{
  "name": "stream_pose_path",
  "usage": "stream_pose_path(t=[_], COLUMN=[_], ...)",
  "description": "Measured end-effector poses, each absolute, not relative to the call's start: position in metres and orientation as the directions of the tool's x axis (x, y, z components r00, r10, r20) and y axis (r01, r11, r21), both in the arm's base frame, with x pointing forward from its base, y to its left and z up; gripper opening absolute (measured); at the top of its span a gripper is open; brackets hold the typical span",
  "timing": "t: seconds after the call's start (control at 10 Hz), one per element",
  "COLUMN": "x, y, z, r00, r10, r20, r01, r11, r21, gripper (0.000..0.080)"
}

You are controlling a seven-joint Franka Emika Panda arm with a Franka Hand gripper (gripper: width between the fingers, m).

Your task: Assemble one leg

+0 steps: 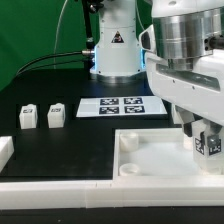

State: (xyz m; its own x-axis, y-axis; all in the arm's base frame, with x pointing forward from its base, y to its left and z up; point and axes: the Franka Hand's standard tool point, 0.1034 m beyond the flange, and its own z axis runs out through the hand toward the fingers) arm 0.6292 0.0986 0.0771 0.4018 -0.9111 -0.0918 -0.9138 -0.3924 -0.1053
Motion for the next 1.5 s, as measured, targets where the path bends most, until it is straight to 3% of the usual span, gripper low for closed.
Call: stream_pose_path(t=[0.1, 0.2, 0.3, 0.4, 0.7, 0.9, 1.1, 1.3, 1.5], x=[0.629, 0.629, 0.627, 0.625, 0.621, 0.621, 0.622, 0.623, 0.624], y=[0.099, 0.101, 0.108, 0.112, 0.12, 0.12, 0.12, 0.126, 0.117], z=[0.077, 0.077, 0.075, 0.074, 0.073, 0.074, 0.075, 0.076, 0.076], r00=[0.411, 0.448, 0.466, 0.514, 0.768, 0.922, 0.984, 0.989, 0.944], r10=[-0.907, -0.89, -0.881, -0.854, -0.639, -0.388, -0.178, 0.141, 0.327], r20=[-0.092, -0.087, -0.085, -0.083, -0.046, -0.008, 0.022, 0.053, 0.052], r01=[-0.91, -0.892, -0.883, -0.856, -0.639, -0.387, -0.175, 0.142, 0.327], r11=[-0.401, -0.438, -0.456, -0.505, -0.76, -0.916, -0.981, -0.99, -0.945], r21=[-0.107, -0.112, -0.114, -0.113, -0.117, -0.105, -0.085, -0.011, 0.002], gripper=[0.048, 0.048, 0.0615, 0.0639, 0.0648, 0.0649, 0.0649, 0.0649, 0.0649])
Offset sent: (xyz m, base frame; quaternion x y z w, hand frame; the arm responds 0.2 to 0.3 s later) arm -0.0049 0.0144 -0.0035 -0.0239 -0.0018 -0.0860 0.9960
